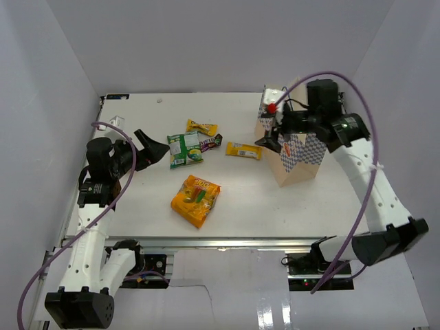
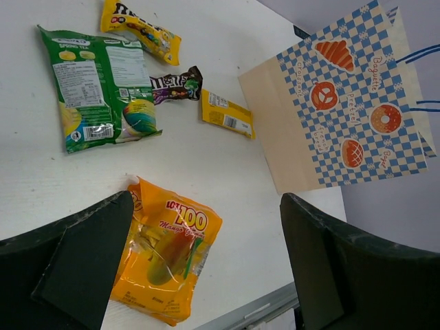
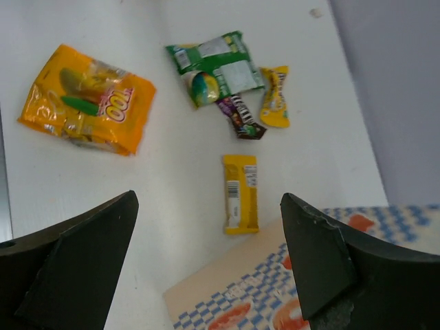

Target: Place the snacks into the paper bag

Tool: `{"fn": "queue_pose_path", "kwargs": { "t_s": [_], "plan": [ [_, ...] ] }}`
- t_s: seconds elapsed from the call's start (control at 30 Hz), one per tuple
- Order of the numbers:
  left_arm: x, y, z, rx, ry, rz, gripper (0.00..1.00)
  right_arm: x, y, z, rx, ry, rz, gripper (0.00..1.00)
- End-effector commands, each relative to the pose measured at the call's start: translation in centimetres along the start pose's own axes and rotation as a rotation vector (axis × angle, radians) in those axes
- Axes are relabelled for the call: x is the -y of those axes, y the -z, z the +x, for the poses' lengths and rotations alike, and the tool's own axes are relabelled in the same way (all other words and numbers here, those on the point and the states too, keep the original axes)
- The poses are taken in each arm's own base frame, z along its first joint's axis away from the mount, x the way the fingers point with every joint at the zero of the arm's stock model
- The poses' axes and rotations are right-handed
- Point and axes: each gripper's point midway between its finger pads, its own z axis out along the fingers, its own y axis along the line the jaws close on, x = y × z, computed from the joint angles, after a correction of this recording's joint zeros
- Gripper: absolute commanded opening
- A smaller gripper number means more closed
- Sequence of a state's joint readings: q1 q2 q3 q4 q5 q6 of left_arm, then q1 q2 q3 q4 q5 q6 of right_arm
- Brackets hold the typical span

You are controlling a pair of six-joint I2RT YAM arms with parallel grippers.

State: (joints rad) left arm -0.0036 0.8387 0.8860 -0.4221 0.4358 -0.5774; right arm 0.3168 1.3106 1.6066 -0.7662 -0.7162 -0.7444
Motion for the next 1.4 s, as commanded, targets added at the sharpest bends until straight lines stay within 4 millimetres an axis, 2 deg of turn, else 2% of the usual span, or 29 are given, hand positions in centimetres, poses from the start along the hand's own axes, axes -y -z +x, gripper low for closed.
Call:
{"fn": "queue_pose_path", "kwargs": {
  "t_s": [0.0, 0.03, 0.13, 0.17, 0.23, 0.27, 0.33, 0.37, 0.43, 0.47, 0.5, 0.53, 0.63, 0.83, 0.93, 1.07, 1.17, 1.2, 1.3, 1.37],
  "plan": [
    [1.5, 0.4, -0.1, -0.017, 0.01, 0.059, 0.98, -2.9, -4.2, 2.5, -0.184, 0.103, -0.121, 0.9],
    [1.4, 0.4, 0.1, -0.023, 0.012, 0.059, 0.98, -3.1, -6.0, 3.5, -0.218, 0.098, -0.153, 0.9],
    [1.0, 0.4, 0.7, -0.045, 0.026, 0.043, 0.98, -3.8, -9.4, 5.2, -0.316, 0.077, -0.2, 0.93],
    [0.8, 0.4, 0.9, -0.051, 0.034, 0.035, 0.98, -3.2, -11.6, 6.6, -0.36, 0.048, -0.223, 0.95],
    [0.5, 0.5, 1.4, -0.065, 0.055, 0.018, 0.98, -2.4, -13.3, 8.6, -0.436, -0.021, -0.21, 1.0],
    [0.4, 0.6, 1.5, -0.066, 0.063, 0.01, 0.98, -1.8, -15.1, 10.2, -0.477, -0.041, -0.217, 0.98],
    [-0.1, 0.8, 1.9, -0.073, 0.082, -0.015, 0.98, -0.6, -16.4, 12.3, -0.537, -0.038, -0.18, 0.93],
    [-0.4, 0.9, 2.3, -0.081, 0.091, -0.031, 0.98, 0.2, -17.6, 14.1, -0.579, -0.03, -0.153, 0.93],
    [-0.9, 1.1, 2.4, -0.075, 0.1, -0.062, 0.98, 0.7, -18.6, 16.0, -0.625, -0.013, -0.147, 0.91],
    [-1.1, 1.2, 2.4, -0.073, 0.107, -0.078, 0.98, 0.4, -19.5, 18.1, -0.67, -0.02, -0.166, 0.89],
    [-1.5, 1.3, 2.7, -0.084, 0.116, -0.1, 0.98, 0.7, -19.8, 19.2, -0.7, -0.01, -0.164, 0.87],
    [-1.9, 1.4, 2.7, -0.077, 0.121, -0.127, 0.98, 0.3, -20.4, 21.1, -0.737, -0.004, -0.194, 0.86],
    [-2.7, 1.5, 3.1, -0.085, 0.136, -0.171, 0.98, 0.3, -20.9, 24.2, -0.777, -0.024, -0.228, 0.85],
    [-3.8, 1.3, 3.6, -0.094, 0.166, -0.22, 0.98, 2.1, -21.7, 28.4, -0.847, -0.01, -0.211, 0.86],
    [-3.9, 1.1, 3.6, -0.101, 0.168, -0.225, 0.98, 2.9, -21.6, 29.6, -0.861, -0.013, -0.193, 0.86],
    [-4.0, 0.9, 3.6, -0.106, 0.168, -0.227, 0.98, 3.2, -21.5, 30.1, -0.858, -0.019, -0.182, 0.85],
    [-3.9, 0.9, 3.5, -0.109, 0.163, -0.22, 0.98, 3.5, -21.6, 28.7, -0.81, -0.019, -0.176, 0.83],
    [-3.8, 0.9, 3.5, -0.109, 0.163, -0.22, 0.98, 4.1, -21.4, 27.3, -0.778, -0.017, -0.151, 0.83],
    [-3.8, 1.0, 3.6, -0.108, 0.163, -0.22, 0.98, 4.9, -21.6, 25.4, -0.714, -0.009, -0.1, 0.83],
    [-3.9, 0.9, 3.7, -0.112, 0.168, -0.221, 0.98, 5.8, -21.7, 24.8, -0.711, -0.043, -0.038, 0.82]
  ]
}}
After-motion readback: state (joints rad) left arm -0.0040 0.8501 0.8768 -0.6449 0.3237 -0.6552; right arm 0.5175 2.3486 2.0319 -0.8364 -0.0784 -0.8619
